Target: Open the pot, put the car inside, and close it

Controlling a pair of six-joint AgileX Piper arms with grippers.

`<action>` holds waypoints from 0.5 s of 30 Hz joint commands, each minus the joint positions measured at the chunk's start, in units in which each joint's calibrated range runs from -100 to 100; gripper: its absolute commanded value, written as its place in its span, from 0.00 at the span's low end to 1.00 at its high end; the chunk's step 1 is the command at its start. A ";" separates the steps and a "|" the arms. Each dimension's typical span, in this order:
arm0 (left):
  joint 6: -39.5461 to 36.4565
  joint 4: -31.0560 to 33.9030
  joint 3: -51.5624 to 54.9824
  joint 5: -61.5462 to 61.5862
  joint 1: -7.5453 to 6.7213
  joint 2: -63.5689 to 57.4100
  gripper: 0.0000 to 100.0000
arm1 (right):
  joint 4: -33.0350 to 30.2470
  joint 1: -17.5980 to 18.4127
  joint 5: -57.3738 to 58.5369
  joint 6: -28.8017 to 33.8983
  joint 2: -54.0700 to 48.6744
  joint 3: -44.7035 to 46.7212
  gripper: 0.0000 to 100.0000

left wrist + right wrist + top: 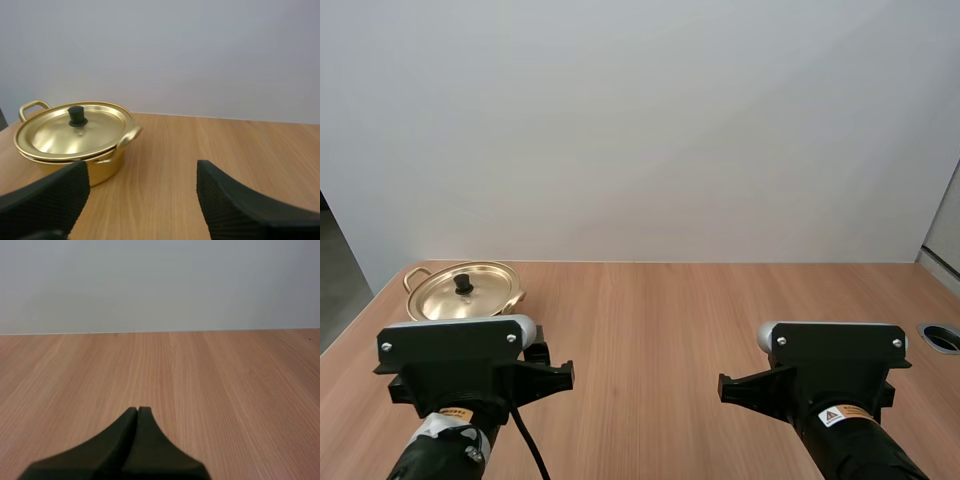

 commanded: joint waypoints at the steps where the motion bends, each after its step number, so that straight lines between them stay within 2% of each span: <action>1: 2.32 0.08 0.00 -2.14 0.56 0.08 1.00 | 0.05 0.01 0.05 0.01 0.02 0.00 0.00; 7: 2.32 0.08 0.00 -2.89 0.59 0.08 1.00 | 0.05 0.01 0.05 0.01 0.02 0.00 0.00; 8: 2.32 0.08 0.00 -2.87 0.26 -0.07 1.00 | 0.05 0.01 0.05 0.01 0.02 0.00 0.00; 15: 2.20 -0.25 0.00 -0.74 -4.60 -1.50 1.00 | 0.05 0.01 0.05 0.01 0.02 0.00 0.00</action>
